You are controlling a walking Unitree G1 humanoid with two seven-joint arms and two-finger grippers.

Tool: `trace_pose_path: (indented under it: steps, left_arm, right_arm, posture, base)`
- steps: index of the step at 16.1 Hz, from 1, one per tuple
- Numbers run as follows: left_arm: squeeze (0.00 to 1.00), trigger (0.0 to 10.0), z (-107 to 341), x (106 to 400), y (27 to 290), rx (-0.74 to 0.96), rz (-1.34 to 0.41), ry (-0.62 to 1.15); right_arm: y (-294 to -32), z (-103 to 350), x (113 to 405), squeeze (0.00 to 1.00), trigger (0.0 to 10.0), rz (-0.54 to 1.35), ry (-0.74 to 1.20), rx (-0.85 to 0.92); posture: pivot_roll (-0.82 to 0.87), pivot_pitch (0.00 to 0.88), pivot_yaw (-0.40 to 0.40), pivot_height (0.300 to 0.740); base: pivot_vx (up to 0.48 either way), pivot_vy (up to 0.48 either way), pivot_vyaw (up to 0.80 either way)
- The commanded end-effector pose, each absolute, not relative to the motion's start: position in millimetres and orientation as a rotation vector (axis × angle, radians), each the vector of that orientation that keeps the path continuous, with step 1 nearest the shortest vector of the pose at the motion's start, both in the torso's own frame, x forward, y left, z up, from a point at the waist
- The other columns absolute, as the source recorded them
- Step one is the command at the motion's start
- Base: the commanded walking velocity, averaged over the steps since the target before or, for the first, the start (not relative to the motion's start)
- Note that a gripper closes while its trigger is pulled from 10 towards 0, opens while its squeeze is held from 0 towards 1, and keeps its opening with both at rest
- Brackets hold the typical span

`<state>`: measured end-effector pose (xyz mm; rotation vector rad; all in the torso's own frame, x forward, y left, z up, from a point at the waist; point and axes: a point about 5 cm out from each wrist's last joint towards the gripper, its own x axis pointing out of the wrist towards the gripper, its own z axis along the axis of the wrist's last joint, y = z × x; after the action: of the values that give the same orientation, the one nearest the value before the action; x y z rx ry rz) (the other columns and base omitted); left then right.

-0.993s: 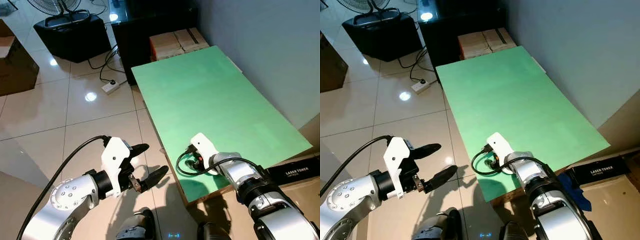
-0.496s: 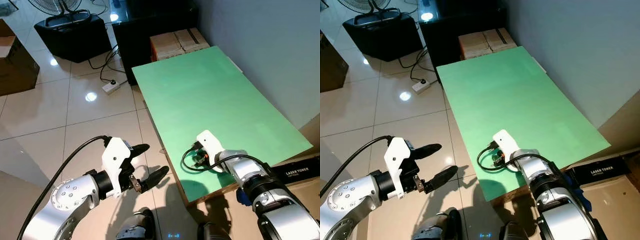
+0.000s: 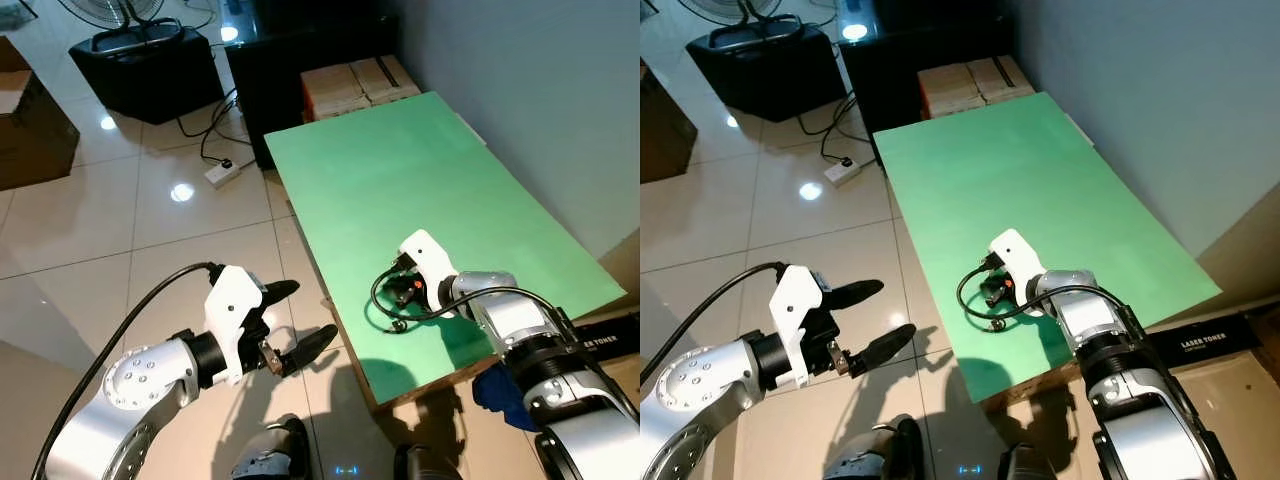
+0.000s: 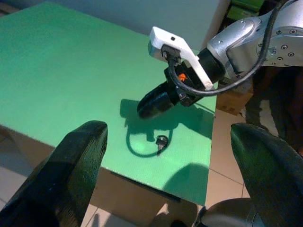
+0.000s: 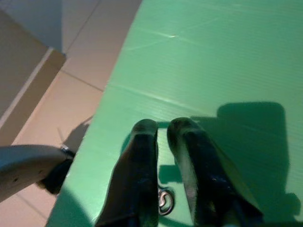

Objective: Hang keys on a hook

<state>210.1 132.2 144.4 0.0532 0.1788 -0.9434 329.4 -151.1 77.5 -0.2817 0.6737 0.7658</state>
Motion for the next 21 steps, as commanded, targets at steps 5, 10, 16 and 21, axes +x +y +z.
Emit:
trace_pose_path:
  steps: [5,10,16,21]
  left_arm:
    - [0.00,10.0,142,208,131,0.050,-0.955,0.198]
    - [0.00,10.0,143,207,132,0.052,-0.959,0.202]
    - [0.00,10.0,144,208,132,0.052,-0.966,0.205]
    - [0.00,10.0,144,208,131,0.052,-0.965,0.205]
  right_arm:
    - [-157,87,314,1.00,10.0,0.919,0.769,-0.366]
    - [-154,74,312,1.00,10.0,0.899,0.814,-0.383]
    - [-152,71,316,1.00,10.0,0.900,0.841,-0.435]
    - [-154,64,323,1.00,10.0,0.911,0.787,-0.539]
  posture:
    - [0.02,0.217,0.062,0.740]
    - [0.03,0.224,0.068,0.740]
    - [0.03,0.235,0.075,0.740]
    - [0.03,0.242,0.074,0.740]
  base:
    - [0.000,0.000,0.00]
    - [0.000,0.000,0.00]
    - [0.000,0.000,0.00]
    - [0.000,0.000,0.00]
